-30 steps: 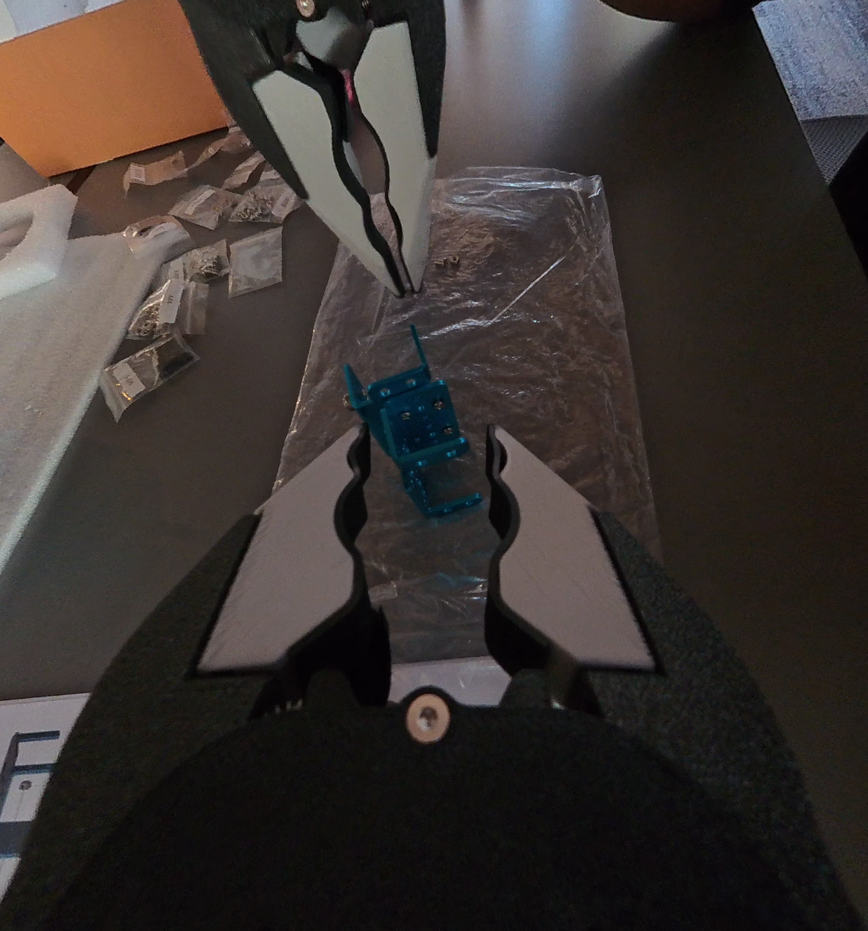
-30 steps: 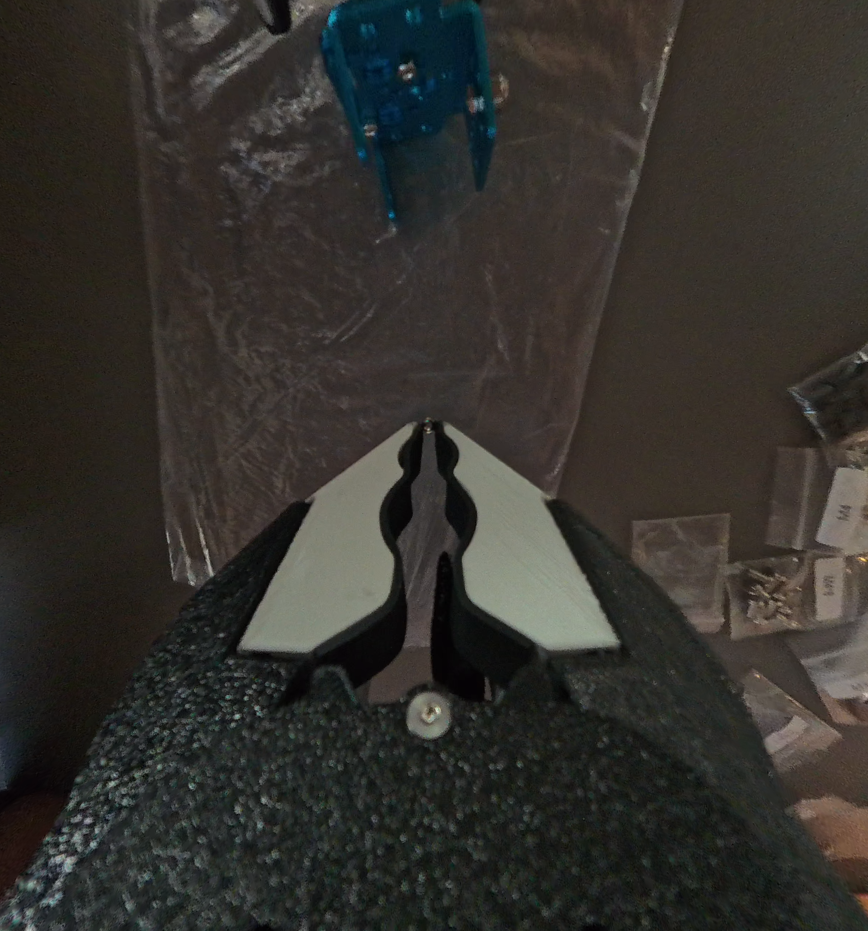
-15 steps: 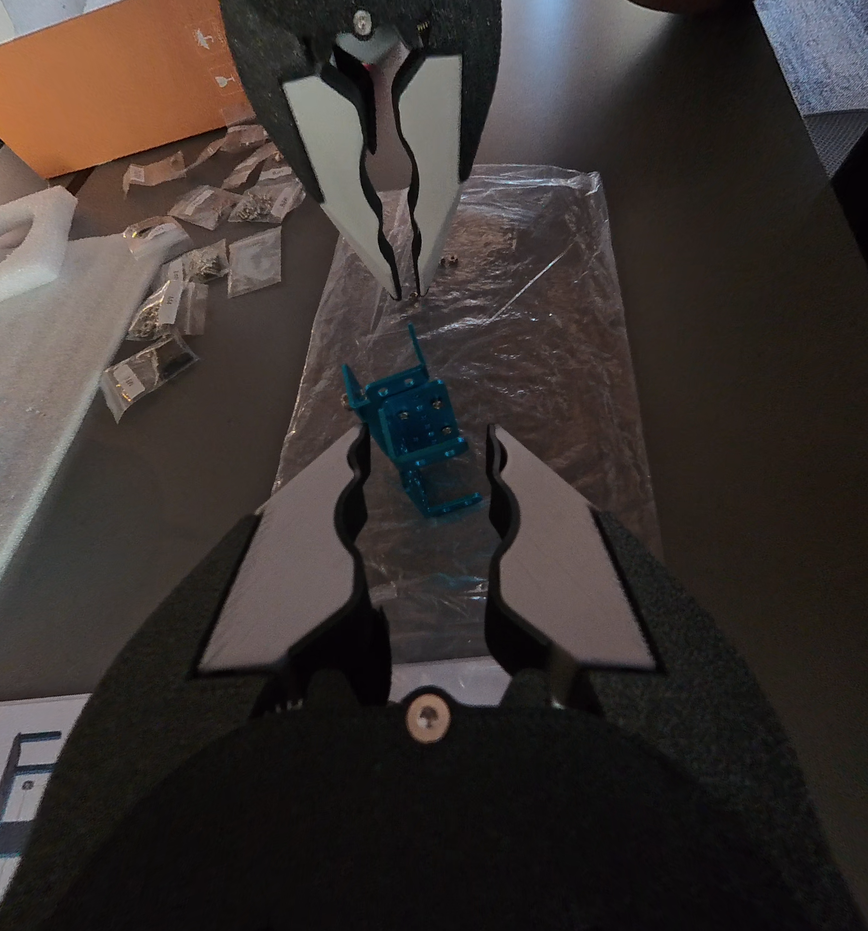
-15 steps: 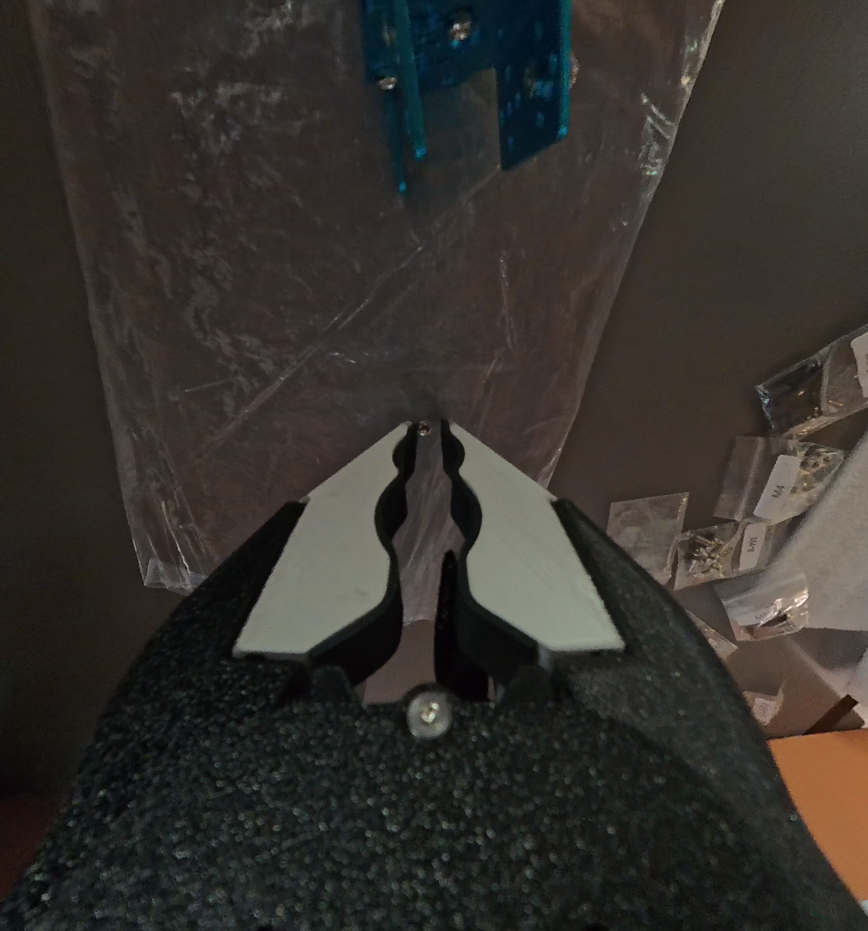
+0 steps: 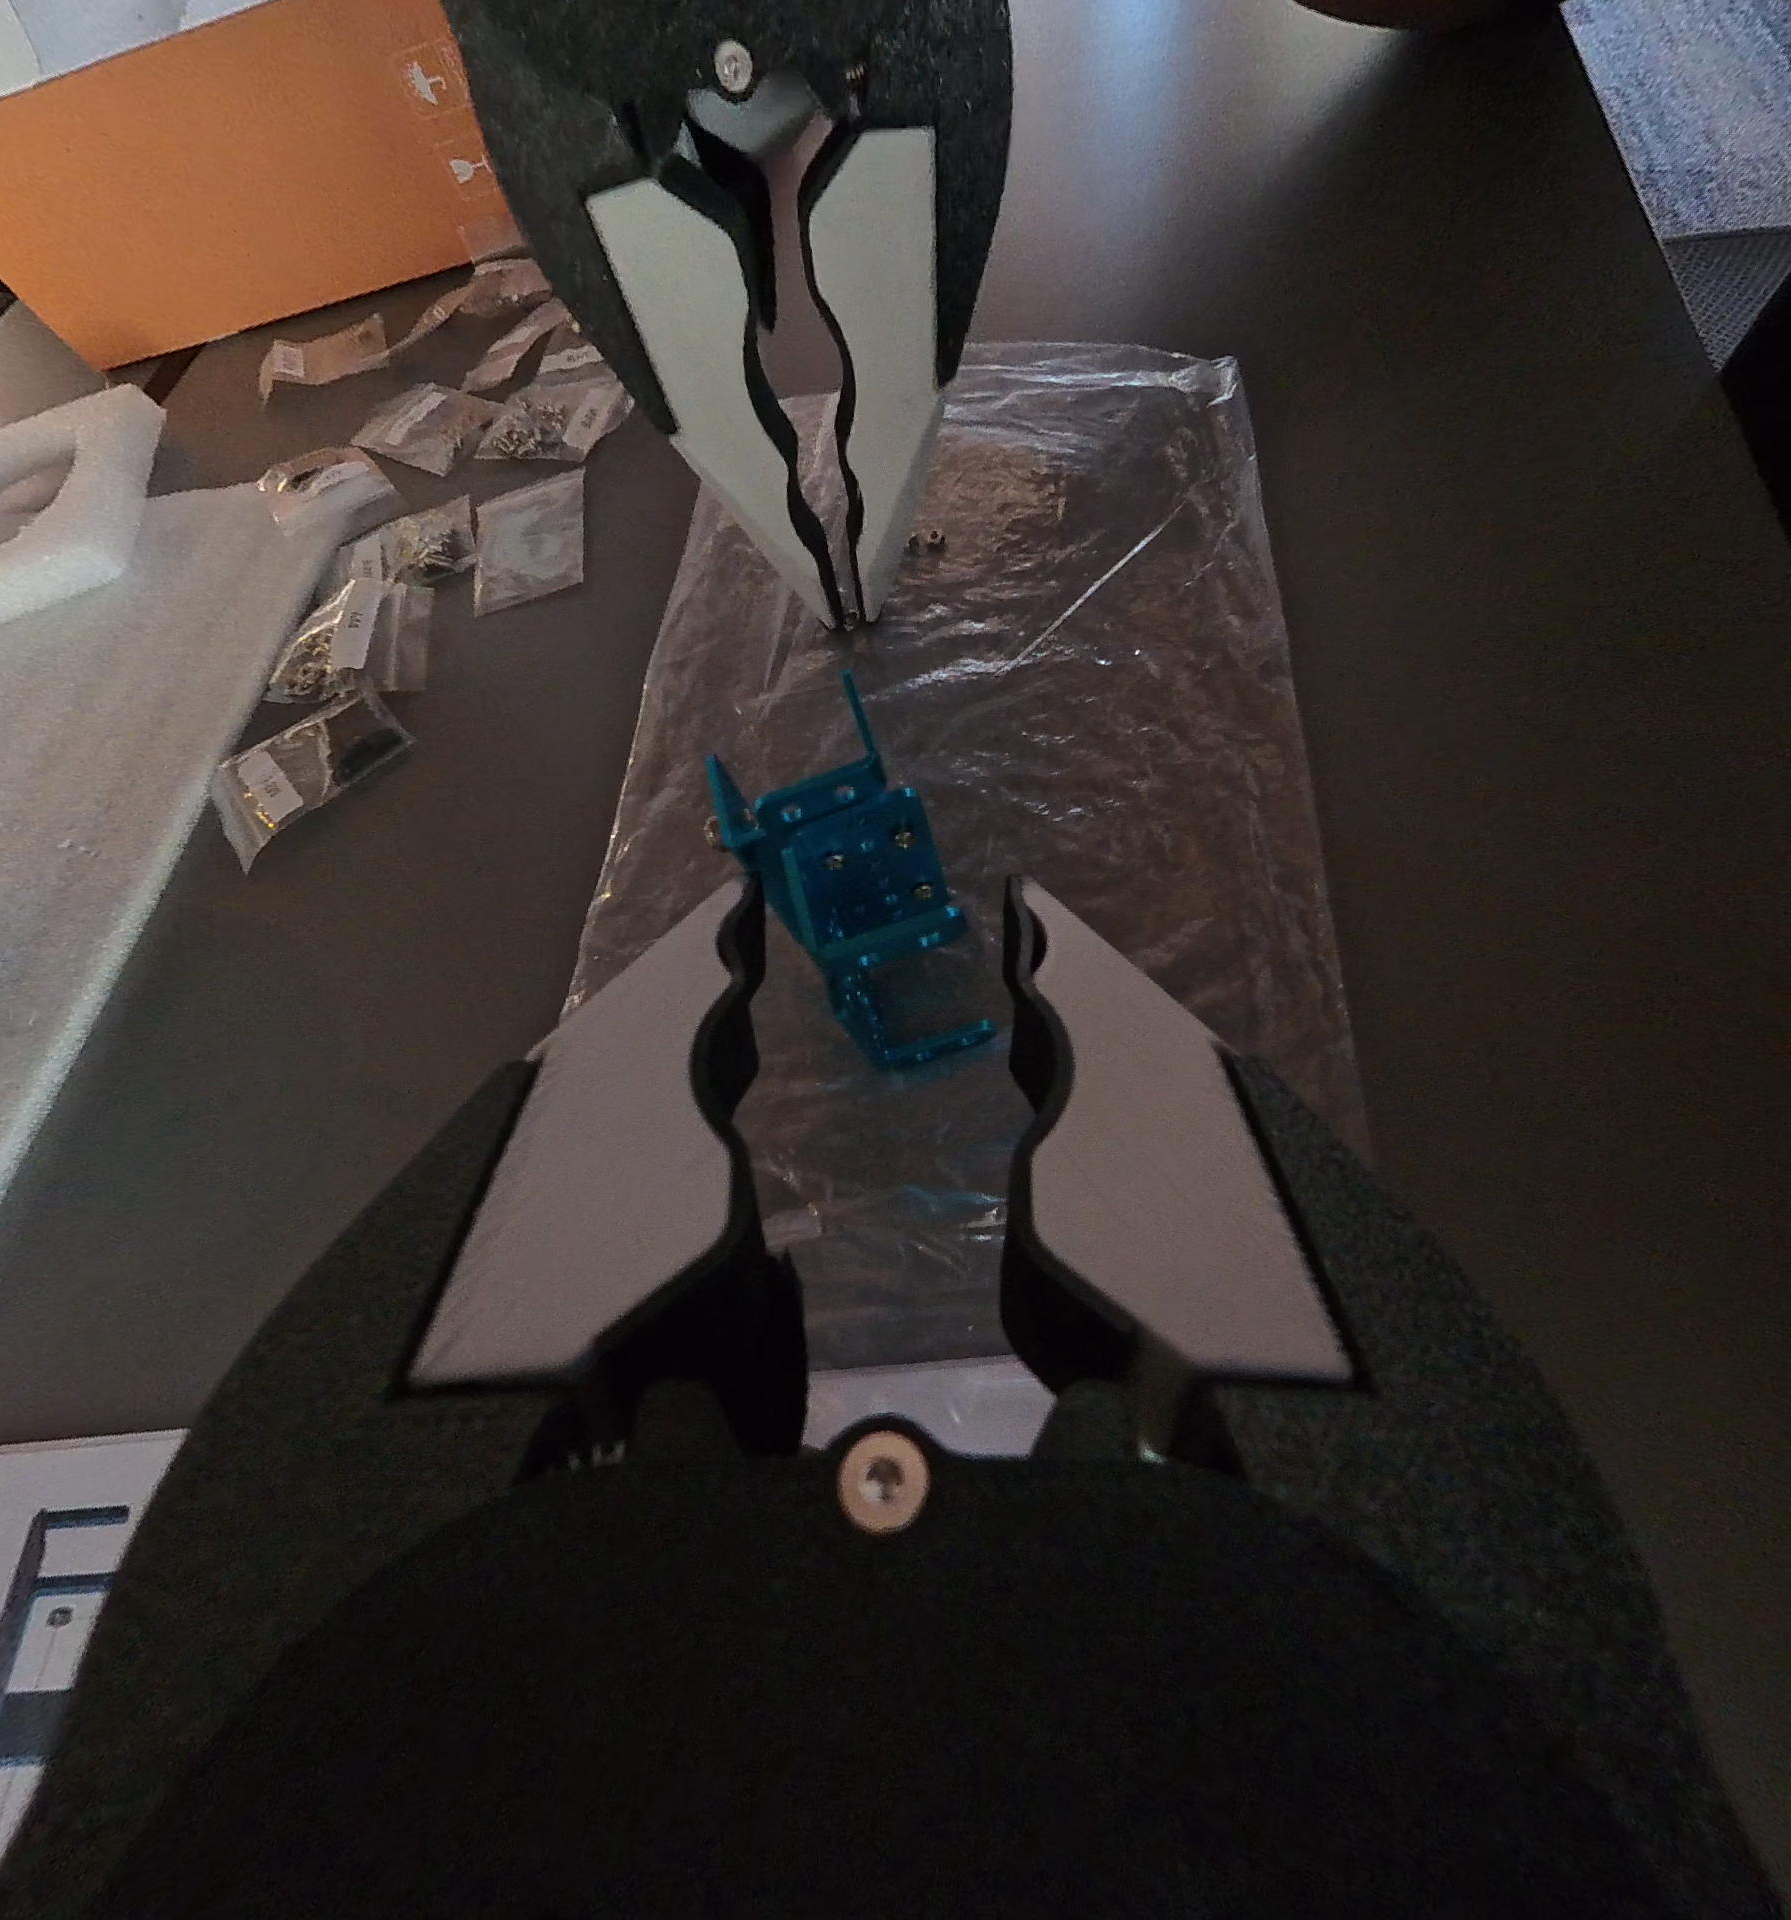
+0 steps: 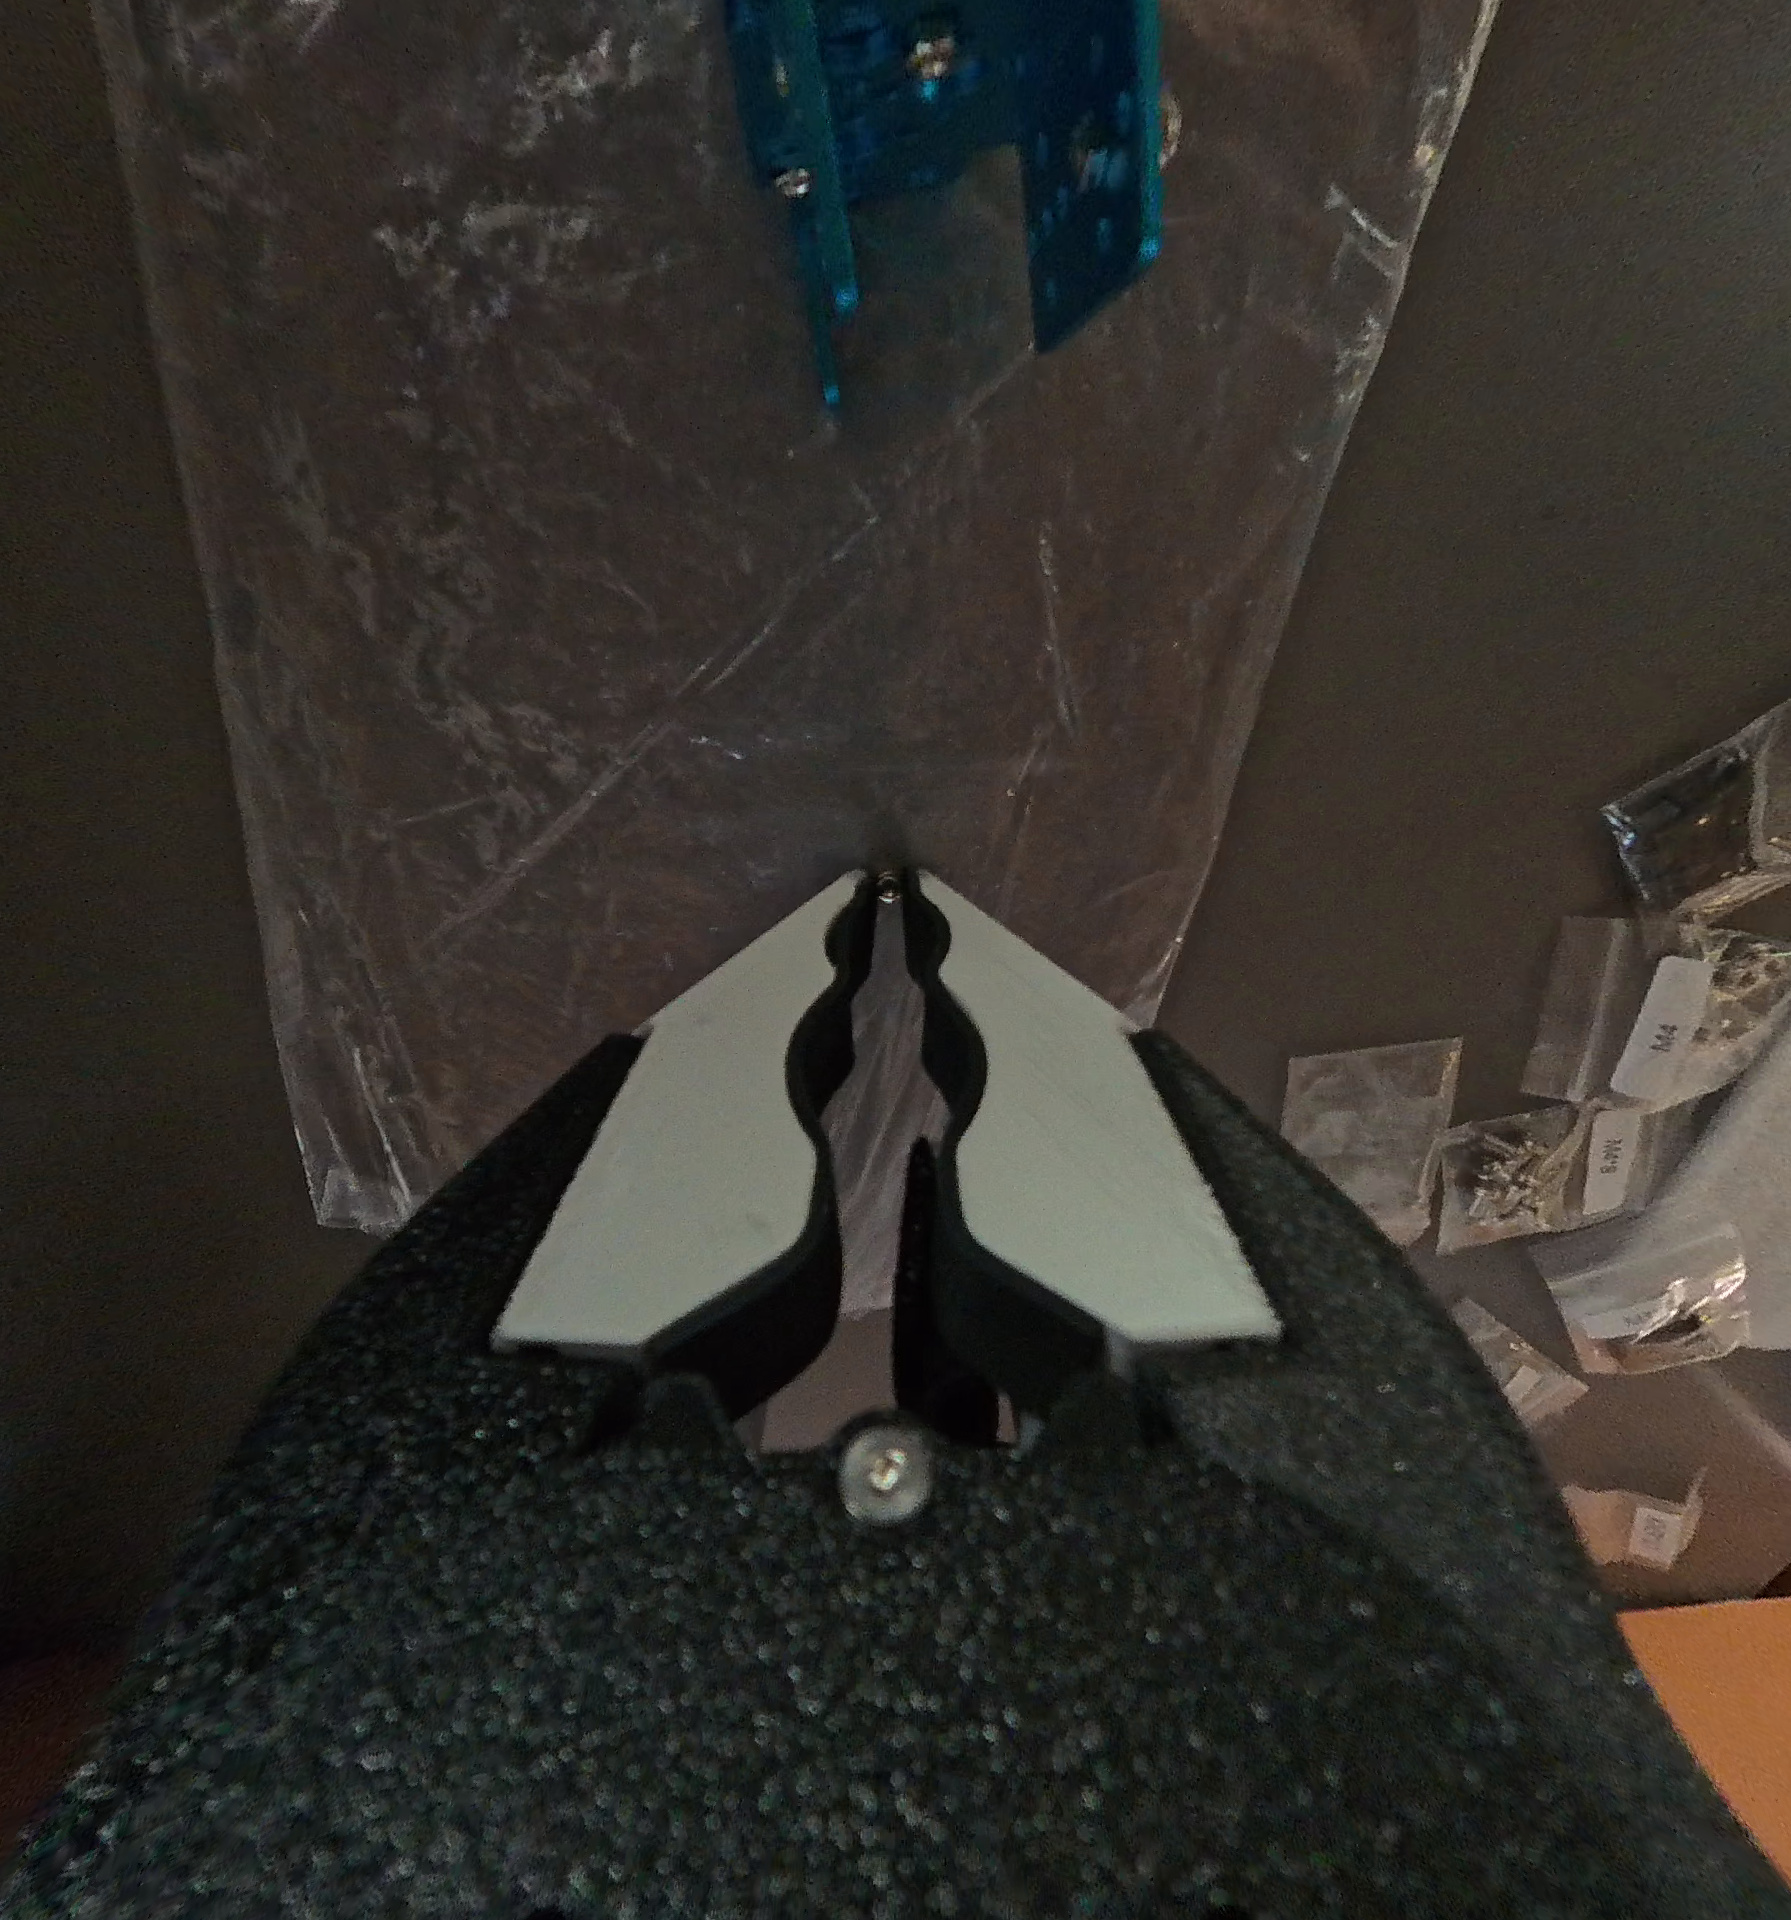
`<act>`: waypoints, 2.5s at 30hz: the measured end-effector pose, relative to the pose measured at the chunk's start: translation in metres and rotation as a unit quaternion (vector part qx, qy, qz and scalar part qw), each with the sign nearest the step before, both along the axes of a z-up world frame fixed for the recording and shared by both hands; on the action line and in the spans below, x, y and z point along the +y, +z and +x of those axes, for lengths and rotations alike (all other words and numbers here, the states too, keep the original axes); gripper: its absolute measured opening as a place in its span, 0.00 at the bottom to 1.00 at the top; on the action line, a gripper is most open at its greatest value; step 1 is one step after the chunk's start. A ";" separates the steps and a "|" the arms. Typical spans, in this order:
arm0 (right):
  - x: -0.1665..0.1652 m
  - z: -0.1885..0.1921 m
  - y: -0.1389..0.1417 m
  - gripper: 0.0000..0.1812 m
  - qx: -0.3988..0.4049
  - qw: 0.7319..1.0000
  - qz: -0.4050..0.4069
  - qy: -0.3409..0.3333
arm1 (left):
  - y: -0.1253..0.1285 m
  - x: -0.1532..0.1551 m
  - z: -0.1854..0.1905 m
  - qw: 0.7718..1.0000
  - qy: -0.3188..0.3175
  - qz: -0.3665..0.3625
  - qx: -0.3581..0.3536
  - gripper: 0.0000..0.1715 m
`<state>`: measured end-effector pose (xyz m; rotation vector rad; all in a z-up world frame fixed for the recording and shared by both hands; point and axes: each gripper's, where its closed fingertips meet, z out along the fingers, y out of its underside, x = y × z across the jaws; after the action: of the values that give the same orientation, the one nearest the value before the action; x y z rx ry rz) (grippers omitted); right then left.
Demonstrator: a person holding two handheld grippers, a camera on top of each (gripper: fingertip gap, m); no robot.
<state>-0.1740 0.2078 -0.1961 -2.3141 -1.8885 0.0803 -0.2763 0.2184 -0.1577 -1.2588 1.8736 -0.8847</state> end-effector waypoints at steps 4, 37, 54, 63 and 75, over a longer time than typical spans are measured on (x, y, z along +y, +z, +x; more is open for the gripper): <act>0.004 -0.007 0.007 0.02 0.057 0.998 -0.001 0.004 | 0.001 0.001 0.000 1.000 0.002 -0.002 -0.002 0.27; 0.015 -0.083 0.038 0.02 0.401 0.911 -0.087 -0.045 | 0.002 0.008 0.005 0.999 0.032 -0.024 -0.001 0.24; 0.017 -0.083 0.043 0.02 0.405 0.910 -0.074 -0.043 | 0.000 0.015 0.014 0.993 0.076 -0.085 0.018 0.26; 0.022 -0.087 0.043 0.02 0.414 0.907 -0.058 -0.053 | -0.004 0.017 0.018 0.991 0.104 -0.079 0.025 0.24; 0.028 -0.088 0.050 0.02 0.446 0.889 -0.072 -0.077 | 0.002 0.024 0.021 0.987 0.126 -0.097 0.008 0.21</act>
<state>-0.2619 0.2359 -0.1463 -1.9381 -1.2342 1.0854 -0.2557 0.2419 -0.1556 -1.5854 1.6228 -0.9381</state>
